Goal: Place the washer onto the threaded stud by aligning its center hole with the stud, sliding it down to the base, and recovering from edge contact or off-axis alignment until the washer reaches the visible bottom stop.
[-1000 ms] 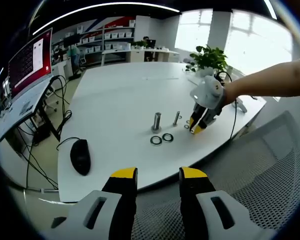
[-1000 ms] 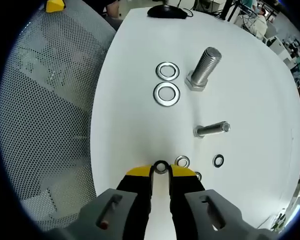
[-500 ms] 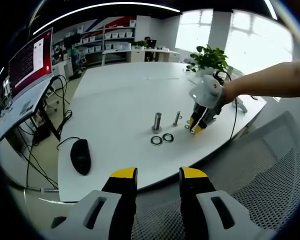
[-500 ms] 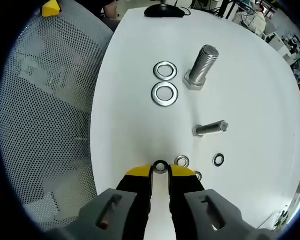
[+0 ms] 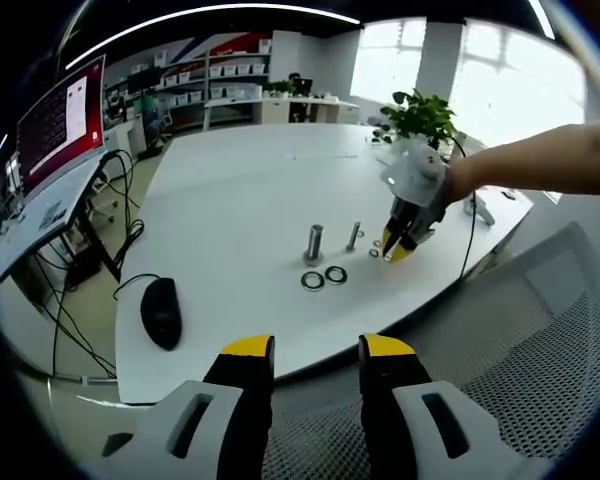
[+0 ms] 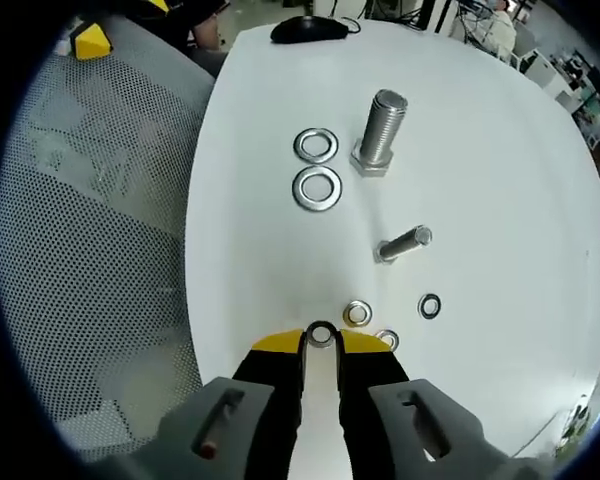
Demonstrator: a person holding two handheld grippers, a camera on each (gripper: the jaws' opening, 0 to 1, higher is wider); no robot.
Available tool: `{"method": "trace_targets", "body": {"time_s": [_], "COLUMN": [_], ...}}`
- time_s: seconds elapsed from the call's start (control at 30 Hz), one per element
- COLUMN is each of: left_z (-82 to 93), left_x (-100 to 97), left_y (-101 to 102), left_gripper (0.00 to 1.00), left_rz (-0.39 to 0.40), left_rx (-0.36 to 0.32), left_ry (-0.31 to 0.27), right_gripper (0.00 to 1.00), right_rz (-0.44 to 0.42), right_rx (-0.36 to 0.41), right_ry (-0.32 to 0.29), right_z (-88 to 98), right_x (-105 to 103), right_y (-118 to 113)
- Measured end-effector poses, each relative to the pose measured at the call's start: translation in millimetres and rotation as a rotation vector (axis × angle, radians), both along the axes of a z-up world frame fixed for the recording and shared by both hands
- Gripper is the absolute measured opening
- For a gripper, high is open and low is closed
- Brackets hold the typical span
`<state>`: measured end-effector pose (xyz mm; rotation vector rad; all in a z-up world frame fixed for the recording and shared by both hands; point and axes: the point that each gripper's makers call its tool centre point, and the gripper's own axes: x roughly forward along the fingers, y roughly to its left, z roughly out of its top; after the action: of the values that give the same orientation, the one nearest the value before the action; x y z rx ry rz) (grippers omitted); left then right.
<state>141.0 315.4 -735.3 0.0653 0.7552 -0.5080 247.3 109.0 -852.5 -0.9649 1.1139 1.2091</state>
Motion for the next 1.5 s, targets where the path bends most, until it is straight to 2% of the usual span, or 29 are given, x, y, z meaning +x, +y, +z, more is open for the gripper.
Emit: {"method": "trace_targets", "body": {"time_s": [0.47,0.9,1.07,1.5], "left_z": [0.4,0.8,0.9,0.6], "left_x": [0.0,-0.1,0.0,-0.3], "left_y": [-0.1,-0.6,-0.8,-0.5], "left_gripper": [0.32,0.32,0.32,0.32], "left_rz": [0.001,-0.001,-0.002,0.0], "left_rx": [0.0,0.0,0.0,0.0], "left_ry": [-0.002,-0.003,-0.003,-0.003], "right_gripper": [0.13,0.13,0.13,0.13], "right_rz": [0.039,0.03,0.022,0.03], "right_rx": [0.018,0.052,0.086,0.097], "right_ry": [-0.016,-0.074,-0.118,-0.145], "right_z": [27.1,42.3,50.9,54.5], "right_x": [8.1,22.9,33.6,45.1], "right_y": [10.0,21.1,30.1,43.9]}}
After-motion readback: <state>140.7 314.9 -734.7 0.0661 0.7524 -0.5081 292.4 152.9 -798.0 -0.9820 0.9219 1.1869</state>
